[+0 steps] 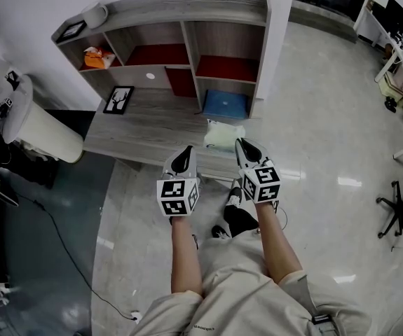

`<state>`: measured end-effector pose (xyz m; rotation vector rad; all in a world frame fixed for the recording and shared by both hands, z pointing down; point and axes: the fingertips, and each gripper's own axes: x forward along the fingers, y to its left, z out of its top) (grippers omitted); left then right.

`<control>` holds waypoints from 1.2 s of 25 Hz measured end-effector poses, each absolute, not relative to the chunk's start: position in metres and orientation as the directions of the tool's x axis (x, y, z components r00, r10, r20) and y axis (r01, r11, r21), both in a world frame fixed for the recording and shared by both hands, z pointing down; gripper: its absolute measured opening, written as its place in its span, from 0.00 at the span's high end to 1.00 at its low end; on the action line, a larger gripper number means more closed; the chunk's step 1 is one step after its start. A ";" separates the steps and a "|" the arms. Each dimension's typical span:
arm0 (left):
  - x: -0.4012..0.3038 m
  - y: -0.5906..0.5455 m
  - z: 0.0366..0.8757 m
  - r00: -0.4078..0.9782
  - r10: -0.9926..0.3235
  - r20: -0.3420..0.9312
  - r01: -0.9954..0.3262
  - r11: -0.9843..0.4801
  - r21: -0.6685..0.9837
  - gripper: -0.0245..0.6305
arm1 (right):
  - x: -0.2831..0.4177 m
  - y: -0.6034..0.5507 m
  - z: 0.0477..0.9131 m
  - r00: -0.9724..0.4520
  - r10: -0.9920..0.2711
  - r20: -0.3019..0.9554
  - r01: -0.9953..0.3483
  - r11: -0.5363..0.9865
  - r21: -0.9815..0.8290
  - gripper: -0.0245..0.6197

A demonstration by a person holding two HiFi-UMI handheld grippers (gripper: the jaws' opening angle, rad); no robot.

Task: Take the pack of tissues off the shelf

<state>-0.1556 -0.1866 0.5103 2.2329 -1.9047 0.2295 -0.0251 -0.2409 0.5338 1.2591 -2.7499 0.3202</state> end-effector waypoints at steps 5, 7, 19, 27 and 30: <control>-0.160 -0.185 0.512 0.151 -0.957 0.249 -0.988 -0.144 0.045 0.95 | -0.024 -0.242 0.536 -0.640 -0.747 0.182 -0.769 0.623 -0.144 0.92; -0.161 -0.185 0.512 0.151 -0.957 0.249 -0.989 -0.144 0.044 0.95 | -0.025 -0.243 0.535 -0.636 -0.750 0.181 -0.772 0.621 -0.140 0.92; -0.167 -0.186 0.505 0.138 -0.962 0.238 -0.990 -0.132 0.037 0.95 | -0.025 -0.249 0.532 -0.626 -0.756 0.191 -0.779 0.617 -0.115 0.92; -0.171 -0.182 0.505 0.127 -0.963 0.238 -0.992 -0.122 0.035 0.95 | -0.029 -0.249 0.531 -0.632 -0.753 0.185 -0.774 0.624 -0.104 0.92; -0.172 -0.182 0.504 0.122 -0.964 0.236 -0.993 -0.116 0.036 0.95 | -0.028 -0.250 0.534 -0.619 -0.760 0.198 -0.784 0.613 -0.097 0.92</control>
